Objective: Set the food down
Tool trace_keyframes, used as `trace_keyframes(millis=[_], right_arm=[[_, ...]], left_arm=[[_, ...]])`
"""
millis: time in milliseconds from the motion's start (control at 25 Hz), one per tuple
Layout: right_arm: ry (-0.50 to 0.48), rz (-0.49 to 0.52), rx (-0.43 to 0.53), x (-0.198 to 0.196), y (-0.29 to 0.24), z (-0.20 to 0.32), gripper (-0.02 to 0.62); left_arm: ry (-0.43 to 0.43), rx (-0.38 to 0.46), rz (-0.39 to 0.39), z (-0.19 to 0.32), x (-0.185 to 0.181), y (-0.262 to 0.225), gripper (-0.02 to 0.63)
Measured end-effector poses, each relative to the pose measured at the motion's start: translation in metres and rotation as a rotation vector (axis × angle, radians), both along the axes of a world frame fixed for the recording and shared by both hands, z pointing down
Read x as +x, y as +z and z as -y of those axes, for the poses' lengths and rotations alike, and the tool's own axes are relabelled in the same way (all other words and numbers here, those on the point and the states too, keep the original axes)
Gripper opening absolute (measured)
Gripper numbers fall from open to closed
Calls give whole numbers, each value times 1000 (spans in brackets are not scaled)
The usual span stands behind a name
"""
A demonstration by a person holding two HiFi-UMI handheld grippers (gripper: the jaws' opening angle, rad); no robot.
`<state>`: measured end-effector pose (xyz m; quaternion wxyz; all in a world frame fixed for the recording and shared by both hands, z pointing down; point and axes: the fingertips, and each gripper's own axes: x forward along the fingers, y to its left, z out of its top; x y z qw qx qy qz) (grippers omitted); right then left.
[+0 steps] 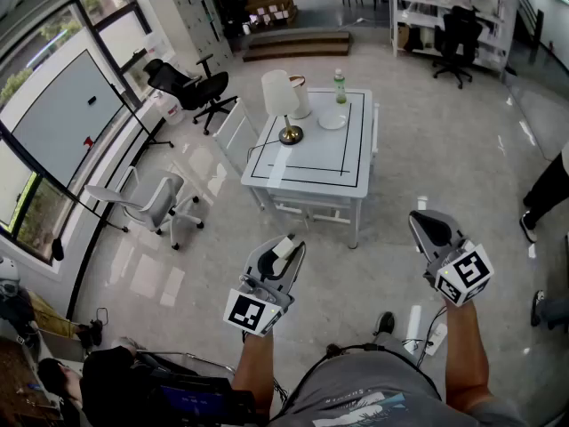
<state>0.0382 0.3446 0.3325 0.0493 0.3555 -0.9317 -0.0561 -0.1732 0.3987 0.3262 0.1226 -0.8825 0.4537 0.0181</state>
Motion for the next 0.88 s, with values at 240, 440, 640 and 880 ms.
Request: trace_keyframes(millis=[240,440,640,880], right_arm=[[-13,8,1,-1,-1,7,6],[-26,23,-6,3,0,13,6],[-36,49,-1,9,-2,22,8],[-63,62,8,28,-5,36,8]], left_arm=[[2,2,1,8,1,-4,91],[-6,-1,4,14,4,-2,91],[-21,-8,11,22,9,-3,91],[-43,-12,26,38,29,-6,91]])
